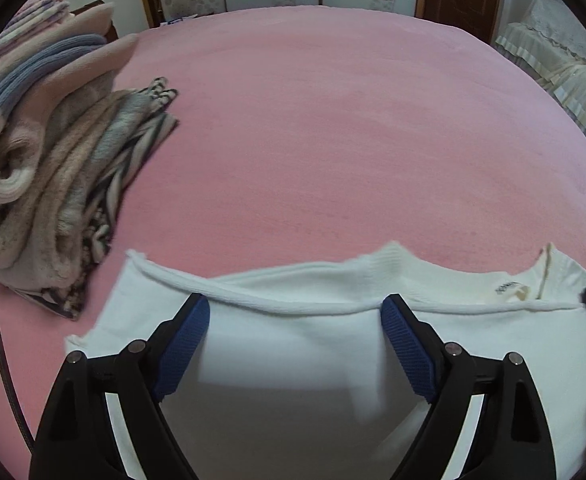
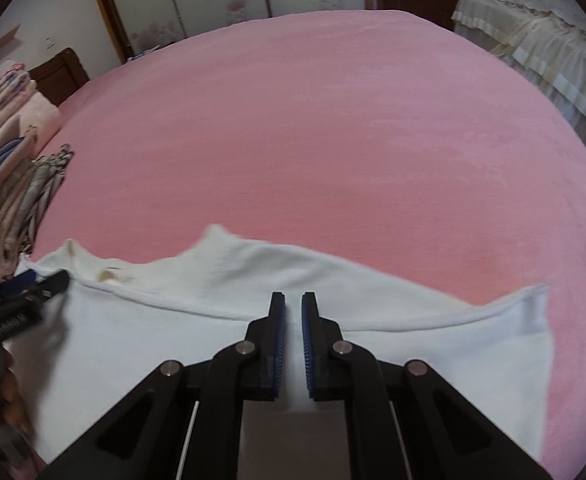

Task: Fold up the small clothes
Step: 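Open both tools to release the hem on the collar and withdraw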

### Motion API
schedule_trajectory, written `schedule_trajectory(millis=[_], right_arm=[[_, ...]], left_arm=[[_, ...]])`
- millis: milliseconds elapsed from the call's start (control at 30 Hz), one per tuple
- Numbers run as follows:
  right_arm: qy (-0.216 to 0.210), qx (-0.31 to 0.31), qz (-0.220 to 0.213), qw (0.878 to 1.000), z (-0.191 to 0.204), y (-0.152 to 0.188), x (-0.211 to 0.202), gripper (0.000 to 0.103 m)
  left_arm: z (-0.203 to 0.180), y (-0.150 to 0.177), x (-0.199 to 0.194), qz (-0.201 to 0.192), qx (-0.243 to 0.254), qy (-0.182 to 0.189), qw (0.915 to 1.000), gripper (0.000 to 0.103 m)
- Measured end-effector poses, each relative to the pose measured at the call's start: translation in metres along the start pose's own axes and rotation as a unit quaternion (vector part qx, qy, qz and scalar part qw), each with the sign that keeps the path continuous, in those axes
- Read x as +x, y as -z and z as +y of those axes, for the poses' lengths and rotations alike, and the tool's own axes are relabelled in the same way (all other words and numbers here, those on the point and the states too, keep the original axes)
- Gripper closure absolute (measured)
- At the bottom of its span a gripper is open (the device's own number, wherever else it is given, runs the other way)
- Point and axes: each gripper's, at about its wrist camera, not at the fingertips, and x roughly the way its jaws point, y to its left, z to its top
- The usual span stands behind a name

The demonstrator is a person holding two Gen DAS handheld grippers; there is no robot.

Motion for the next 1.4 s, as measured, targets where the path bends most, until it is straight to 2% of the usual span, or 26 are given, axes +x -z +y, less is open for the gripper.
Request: schedule_trajectory(millis=[100,267,400,600,800,900,1000,1100,1200,1300,1400], right_arm=[[0.017,0.019,-0.005,1.000,-0.036,-0.001,-0.009,0.100],[0.044,0.057,-0.021,0.997,-0.076,-0.007,-0.031,0.100],[0.037,0.079,-0.032,0.996,-0.084,-0.005,-0.054,0.100],[0.000,0.030,-0.044,0.999,-0.047,0.024,-0.102,0.100],[-0.042,-0.028,-0.046,0.998,-0.001,0.072,-0.134,0.100],[-0.064,-0.037,-0.039,0.997,0.022,0.095,-0.135,0.100],[-0.068,-0.051,-0.040,0.996,0.046,0.111,-0.132,0.100],[-0.054,-0.063,-0.034,0.996,0.056,0.122,-0.123,0.100],[-0.024,-0.067,-0.031,0.997,0.043,0.127,-0.117,0.100],[0.018,-0.052,-0.021,0.998,0.014,0.129,-0.109,0.100],[0.058,-0.026,-0.012,0.998,-0.021,0.134,-0.105,0.100]], left_arm=[[0.022,-0.002,0.001,-0.001,-0.003,-0.025,0.9997,0.015],[0.059,-0.008,-0.005,-0.001,-0.022,-0.069,0.9974,0.015],[0.068,0.000,-0.032,-0.007,-0.013,-0.070,0.9974,0.015],[0.075,0.031,-0.094,-0.024,0.027,-0.036,0.9987,0.015],[0.095,0.081,-0.148,-0.057,0.003,-0.014,0.9983,0.015],[0.083,0.110,-0.145,-0.051,-0.005,-0.006,0.9987,0.015],[0.070,0.134,-0.124,-0.036,-0.005,-0.024,0.9991,0.015],[0.067,0.152,-0.105,-0.018,-0.009,-0.042,0.9989,0.015],[0.075,0.162,-0.093,-0.009,-0.019,-0.045,0.9988,0.015],[0.088,0.165,-0.090,-0.005,-0.038,-0.030,0.9988,0.015],[0.096,0.165,-0.087,-0.005,-0.043,-0.031,0.9986,0.014]])
